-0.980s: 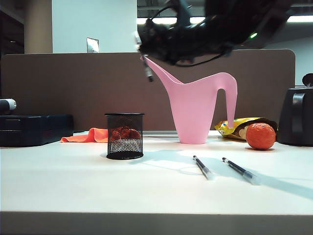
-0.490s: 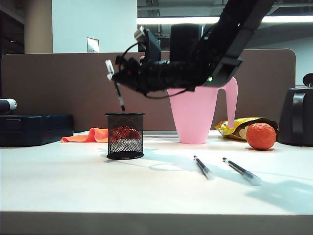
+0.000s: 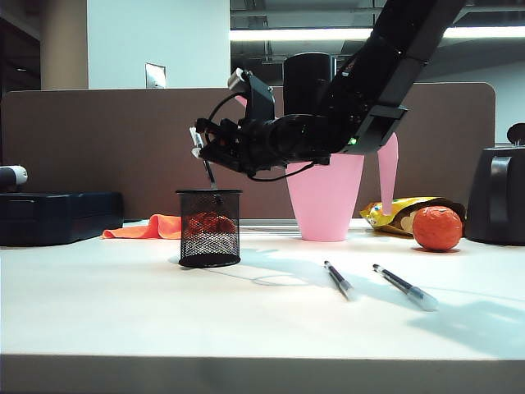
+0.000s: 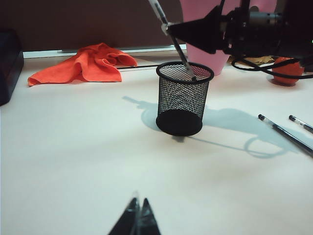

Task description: Pick up a few water-based pens and put them in the pen basket.

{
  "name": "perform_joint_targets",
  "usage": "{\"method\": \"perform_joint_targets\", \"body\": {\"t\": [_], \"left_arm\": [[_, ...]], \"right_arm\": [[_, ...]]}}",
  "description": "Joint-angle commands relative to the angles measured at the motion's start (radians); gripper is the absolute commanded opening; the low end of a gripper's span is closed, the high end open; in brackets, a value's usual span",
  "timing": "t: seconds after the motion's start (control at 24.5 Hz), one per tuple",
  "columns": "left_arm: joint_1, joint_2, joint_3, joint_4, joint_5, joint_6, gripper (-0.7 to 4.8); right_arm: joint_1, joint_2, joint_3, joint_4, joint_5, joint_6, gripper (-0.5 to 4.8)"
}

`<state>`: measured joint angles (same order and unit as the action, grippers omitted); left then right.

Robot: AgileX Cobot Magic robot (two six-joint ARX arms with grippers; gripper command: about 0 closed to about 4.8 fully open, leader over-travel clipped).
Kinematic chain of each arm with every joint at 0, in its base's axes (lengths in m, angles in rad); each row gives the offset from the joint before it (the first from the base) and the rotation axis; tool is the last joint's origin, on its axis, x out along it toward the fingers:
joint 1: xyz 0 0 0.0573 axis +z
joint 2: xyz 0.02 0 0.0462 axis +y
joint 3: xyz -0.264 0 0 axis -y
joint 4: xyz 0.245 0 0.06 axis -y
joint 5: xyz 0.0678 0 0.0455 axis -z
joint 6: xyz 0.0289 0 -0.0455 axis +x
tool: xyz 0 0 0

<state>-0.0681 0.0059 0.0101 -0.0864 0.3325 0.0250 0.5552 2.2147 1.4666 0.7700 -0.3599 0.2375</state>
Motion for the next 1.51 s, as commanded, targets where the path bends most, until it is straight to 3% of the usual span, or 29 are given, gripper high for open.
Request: {"method": "perform_joint_targets", "body": {"t": [0.04, 0.16, 0.29, 0.61, 0.69, 0.73, 0.9, 1.06, 1.39, 1.51], "left_arm": [[0.000, 0.000, 0.002, 0.013, 0.002, -0.003, -0.03], [0.001, 0.000, 0.002, 0.013, 0.002, -0.003, -0.03], [0.001, 0.000, 0.002, 0.013, 0.002, -0.003, -0.03], [0.000, 0.000, 0.002, 0.013, 0.002, -0.002, -0.03], [0.000, 0.000, 0.002, 0.013, 0.002, -0.002, -0.03], [0.000, 0.001, 0.002, 0.013, 0.002, -0.002, -0.03], [0.001, 0.000, 0.002, 0.013, 0.001, -0.002, -0.03], [0.001, 0.000, 0.002, 0.013, 0.001, 0.002, -0.03], [0.001, 0.000, 0.002, 0.013, -0.045, 0.002, -0.03], [0.001, 0.000, 0.002, 0.013, -0.048, 0.002, -0.03]], "right_arm": [[0.004, -0.005, 0.004, -0.017, 0.002, -0.006, 0.19], [0.004, -0.007, 0.004, -0.013, 0.003, -0.006, 0.79], [0.000, -0.010, 0.004, -0.010, 0.002, -0.006, 1.00], [-0.003, -0.056, 0.003, -0.033, -0.002, -0.006, 0.98], [-0.004, -0.096, 0.003, -0.085, 0.000, -0.008, 0.39], [-0.005, -0.117, 0.003, -0.119, 0.001, -0.011, -0.13], [-0.042, -0.286, 0.003, -0.447, 0.077, -0.063, -0.06], [-0.121, -0.422, -0.002, -0.718, 0.077, -0.063, -0.06], [-0.211, -0.502, -0.003, -1.156, 0.134, -0.058, -0.06], [-0.216, -0.503, -0.034, -1.219, 0.131, -0.057, -0.06]]}}
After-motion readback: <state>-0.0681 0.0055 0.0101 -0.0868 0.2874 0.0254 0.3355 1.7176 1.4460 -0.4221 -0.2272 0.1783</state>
